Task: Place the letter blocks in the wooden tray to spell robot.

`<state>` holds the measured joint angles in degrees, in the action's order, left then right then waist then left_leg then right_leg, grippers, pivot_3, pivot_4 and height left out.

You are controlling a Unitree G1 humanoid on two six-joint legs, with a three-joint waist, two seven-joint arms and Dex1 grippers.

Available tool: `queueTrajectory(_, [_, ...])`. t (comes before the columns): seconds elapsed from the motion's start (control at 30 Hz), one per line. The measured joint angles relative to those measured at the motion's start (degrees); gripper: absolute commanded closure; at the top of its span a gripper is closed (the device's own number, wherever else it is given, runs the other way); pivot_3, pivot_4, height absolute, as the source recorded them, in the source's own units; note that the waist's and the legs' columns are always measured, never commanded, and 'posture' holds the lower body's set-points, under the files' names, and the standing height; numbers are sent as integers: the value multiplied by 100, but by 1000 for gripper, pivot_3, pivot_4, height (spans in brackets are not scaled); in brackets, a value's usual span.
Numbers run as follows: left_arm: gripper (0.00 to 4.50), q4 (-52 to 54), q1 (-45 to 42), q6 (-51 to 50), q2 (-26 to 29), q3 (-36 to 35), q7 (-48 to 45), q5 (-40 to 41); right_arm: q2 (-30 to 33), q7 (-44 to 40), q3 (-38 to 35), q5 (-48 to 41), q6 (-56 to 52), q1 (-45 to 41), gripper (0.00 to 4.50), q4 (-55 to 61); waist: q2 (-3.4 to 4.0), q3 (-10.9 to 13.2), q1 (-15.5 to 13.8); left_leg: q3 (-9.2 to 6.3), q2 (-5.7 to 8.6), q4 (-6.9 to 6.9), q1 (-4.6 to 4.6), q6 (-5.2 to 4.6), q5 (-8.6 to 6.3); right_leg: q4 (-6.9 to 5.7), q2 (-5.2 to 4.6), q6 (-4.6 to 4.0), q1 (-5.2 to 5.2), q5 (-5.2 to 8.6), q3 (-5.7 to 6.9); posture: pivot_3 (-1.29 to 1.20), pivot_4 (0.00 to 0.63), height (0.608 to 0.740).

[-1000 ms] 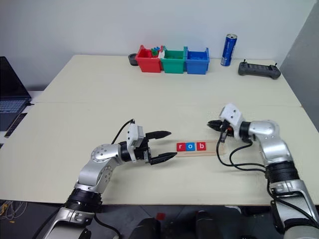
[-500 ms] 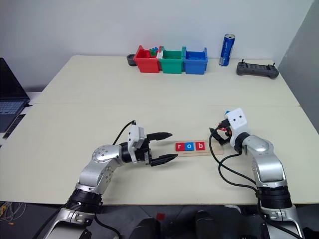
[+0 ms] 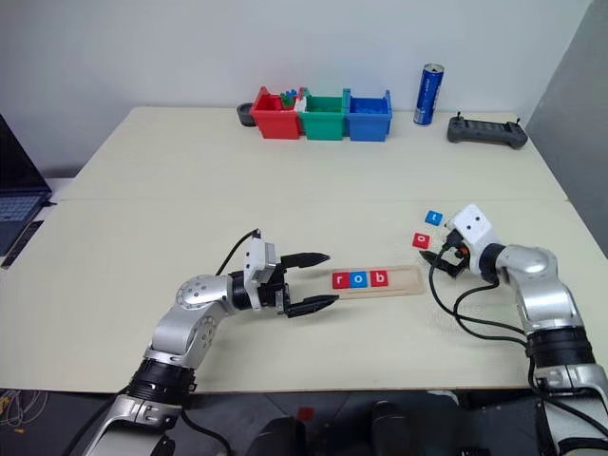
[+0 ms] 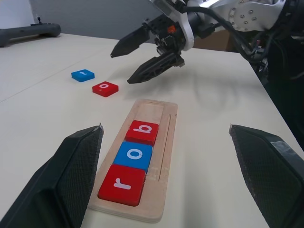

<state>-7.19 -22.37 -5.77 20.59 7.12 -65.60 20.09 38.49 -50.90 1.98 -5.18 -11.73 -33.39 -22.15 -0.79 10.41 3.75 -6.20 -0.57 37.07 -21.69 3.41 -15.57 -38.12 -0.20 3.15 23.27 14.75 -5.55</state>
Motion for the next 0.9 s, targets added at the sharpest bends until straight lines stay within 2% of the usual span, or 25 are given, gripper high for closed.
queueTrajectory(0.3, [0, 15, 66, 10, -11, 3, 96, -2, -267, -874, 445, 191, 781, -963, 23, -1823, 0, 0, -3, -1, 1, 1, 0, 0, 0, 1, -3, -1, 0, -1, 1, 0, 150, 740])
queueTrajectory(0.63, [0, 100, 152, -10, 56, -11, 147, 2, -469, -943, 599, 553, 1455, -1679, 23, -3358, 0, 0, -1, 0, 2, 0, -1, 0, 0, 2, -5, -1, 0, -1, 0, 0, 150, 740])
queueTrajectory(0.9, [0, 104, 157, -37, 69, -12, 177, 3, -496, -903, 581, 624, 1592, -1976, 23, -3958, 1, 0, 1, -1, 2, 0, 0, 1, 0, 1, -5, -1, -1, -1, 0, 0, 150, 740])
